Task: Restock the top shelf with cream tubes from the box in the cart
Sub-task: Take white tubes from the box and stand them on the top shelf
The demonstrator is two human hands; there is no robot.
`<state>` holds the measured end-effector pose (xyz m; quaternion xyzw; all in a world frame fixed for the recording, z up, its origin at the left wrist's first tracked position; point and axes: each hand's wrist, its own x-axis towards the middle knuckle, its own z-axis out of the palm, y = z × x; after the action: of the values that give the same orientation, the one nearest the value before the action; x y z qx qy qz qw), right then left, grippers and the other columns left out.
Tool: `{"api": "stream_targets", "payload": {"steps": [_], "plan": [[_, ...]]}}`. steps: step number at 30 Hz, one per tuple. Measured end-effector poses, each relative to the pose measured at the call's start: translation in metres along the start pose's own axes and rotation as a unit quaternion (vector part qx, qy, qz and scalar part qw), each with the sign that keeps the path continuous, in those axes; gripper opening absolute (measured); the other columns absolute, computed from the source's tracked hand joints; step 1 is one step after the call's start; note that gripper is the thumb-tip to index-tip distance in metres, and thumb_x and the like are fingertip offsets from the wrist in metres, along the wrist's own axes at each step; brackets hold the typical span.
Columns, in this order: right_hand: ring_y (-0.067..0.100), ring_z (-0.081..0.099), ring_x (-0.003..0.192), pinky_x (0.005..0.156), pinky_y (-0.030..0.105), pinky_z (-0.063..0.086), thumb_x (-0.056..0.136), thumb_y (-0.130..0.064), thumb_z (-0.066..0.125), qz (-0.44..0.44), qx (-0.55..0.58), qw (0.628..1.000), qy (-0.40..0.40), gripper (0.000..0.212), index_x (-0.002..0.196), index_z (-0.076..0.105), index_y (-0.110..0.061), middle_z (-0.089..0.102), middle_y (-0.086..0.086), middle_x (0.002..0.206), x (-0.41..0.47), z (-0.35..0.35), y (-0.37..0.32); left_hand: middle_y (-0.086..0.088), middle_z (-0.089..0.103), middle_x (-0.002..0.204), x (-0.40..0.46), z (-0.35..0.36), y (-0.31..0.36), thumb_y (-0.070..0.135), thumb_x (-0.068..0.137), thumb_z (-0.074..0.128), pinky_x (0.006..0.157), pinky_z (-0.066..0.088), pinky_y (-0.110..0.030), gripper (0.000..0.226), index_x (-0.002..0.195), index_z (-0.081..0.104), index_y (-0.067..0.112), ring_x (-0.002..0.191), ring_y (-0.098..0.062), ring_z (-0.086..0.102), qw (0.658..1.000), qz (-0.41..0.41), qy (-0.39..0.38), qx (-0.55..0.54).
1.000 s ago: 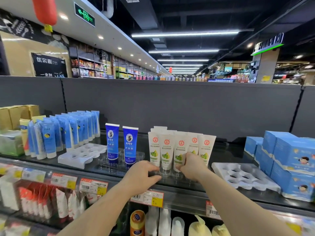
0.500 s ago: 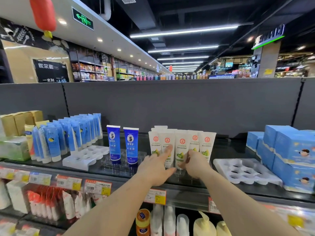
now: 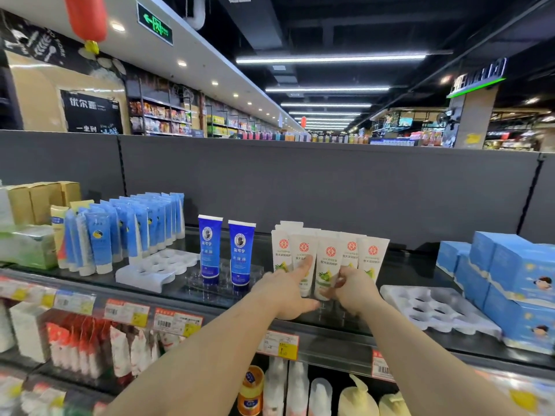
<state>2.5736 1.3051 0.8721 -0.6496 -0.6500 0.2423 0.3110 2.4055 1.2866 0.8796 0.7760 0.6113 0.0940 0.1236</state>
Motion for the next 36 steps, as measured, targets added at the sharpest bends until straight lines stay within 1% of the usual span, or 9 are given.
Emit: {"api": "stream_targets", "payload": {"steps": [5,8,13,18,21,26,29,31,36], "plan": [[0.016,0.056,0.098,0.081,0.03,0.048,0.088,-0.017,0.068,-0.016,0.0,1.0,0.004,0.024,0.108,0.057,-0.021,0.056,-0.007,0.102,0.0,0.001,0.002,-0.001,0.017,0.161,0.003,0.002,0.014,0.057,0.089,0.053,0.109,0.038,-0.05,0.09,0.15,-0.01,0.041,0.141,-0.029,0.032,1.0,-0.001,0.017,0.007],[0.015,0.057,0.092,0.076,0.027,0.047,0.089,-0.022,0.067,-0.014,-0.035,0.999,-0.002,0.018,0.103,0.057,-0.02,0.062,-0.005,0.104,0.002,0.003,0.005,0.002,0.027,0.157,0.003,0.007,0.008,0.054,0.088,0.056,0.109,0.039,-0.05,0.083,0.151,0.003,0.041,0.139,-0.024,0.036,0.998,0.007,0.041,-0.037],[0.014,0.06,0.087,0.074,0.028,0.05,0.088,-0.028,0.064,-0.022,-0.056,0.998,-0.015,0.015,0.101,0.06,-0.021,0.066,-0.003,0.098,0.0,0.004,0.007,0.011,0.059,0.124,-0.024,0.006,-0.006,0.04,0.094,0.055,0.089,0.049,-0.025,0.034,0.126,0.058,0.029,0.106,-0.002,0.054,0.986,0.017,0.112,-0.12],[0.012,0.058,0.071,0.059,0.023,0.045,0.09,-0.03,0.06,-0.01,-0.056,0.998,-0.016,0.011,0.087,0.058,-0.019,0.063,-0.003,0.08,-0.009,-0.002,-0.006,0.016,0.063,0.103,-0.062,-0.008,-0.042,0.037,0.094,0.055,0.085,0.045,-0.02,0.021,0.111,0.065,0.03,0.094,0.001,0.055,0.982,-0.012,0.161,-0.096],[0.016,0.056,0.068,0.06,0.027,0.043,0.087,-0.031,0.064,0.022,-0.009,0.999,0.036,0.022,0.076,0.048,-0.021,0.057,-0.003,0.072,-0.025,-0.005,-0.016,0.013,0.064,0.1,-0.09,-0.02,-0.072,0.037,0.094,0.055,0.084,0.045,-0.022,0.018,0.107,0.066,0.029,0.092,-0.001,0.056,0.982,-0.031,0.167,-0.082],[0.028,0.055,0.082,0.074,0.037,0.046,0.087,-0.037,0.06,0.034,0.023,0.972,0.23,0.025,0.089,0.051,-0.014,0.061,0.006,0.086,-0.077,0.032,-0.052,0.014,0.064,0.094,-0.156,-0.039,-0.141,0.037,0.093,0.056,0.077,0.047,-0.024,0.013,0.1,0.066,0.032,0.087,-0.003,0.059,0.977,-0.075,0.163,-0.115],[0.024,0.057,0.083,0.074,0.034,0.045,0.089,-0.032,0.059,-0.015,0.025,0.986,0.167,0.017,0.093,0.056,-0.015,0.064,0.007,0.093,-0.117,0.091,-0.096,0.008,0.067,0.1,-0.206,-0.049,-0.196,0.039,0.092,0.056,0.072,0.047,-0.025,0.023,0.107,0.067,0.027,0.088,-0.012,0.062,0.978,-0.106,0.15,-0.1],[0.021,0.059,0.089,0.075,0.031,0.043,0.09,-0.034,0.06,-0.059,0.014,0.994,0.091,0.017,0.093,0.056,-0.018,0.066,0.004,0.1,-0.143,0.139,-0.135,0.002,0.067,0.113,-0.242,-0.057,-0.233,0.042,0.092,0.056,0.081,0.048,-0.027,0.032,0.117,0.065,0.023,0.101,-0.018,0.062,0.978,-0.128,0.147,-0.07],[0.024,0.059,0.107,0.087,0.033,0.049,0.089,-0.053,0.054,-0.143,-0.066,0.984,-0.084,0.045,0.119,0.06,-0.021,0.063,0.001,0.115,-0.197,0.27,-0.243,0.0,0.049,0.144,-0.336,-0.083,-0.32,0.05,0.092,0.053,0.1,0.046,-0.033,0.057,0.142,0.045,0.023,0.123,-0.021,0.055,0.971,-0.195,0.134,-0.028]]}}
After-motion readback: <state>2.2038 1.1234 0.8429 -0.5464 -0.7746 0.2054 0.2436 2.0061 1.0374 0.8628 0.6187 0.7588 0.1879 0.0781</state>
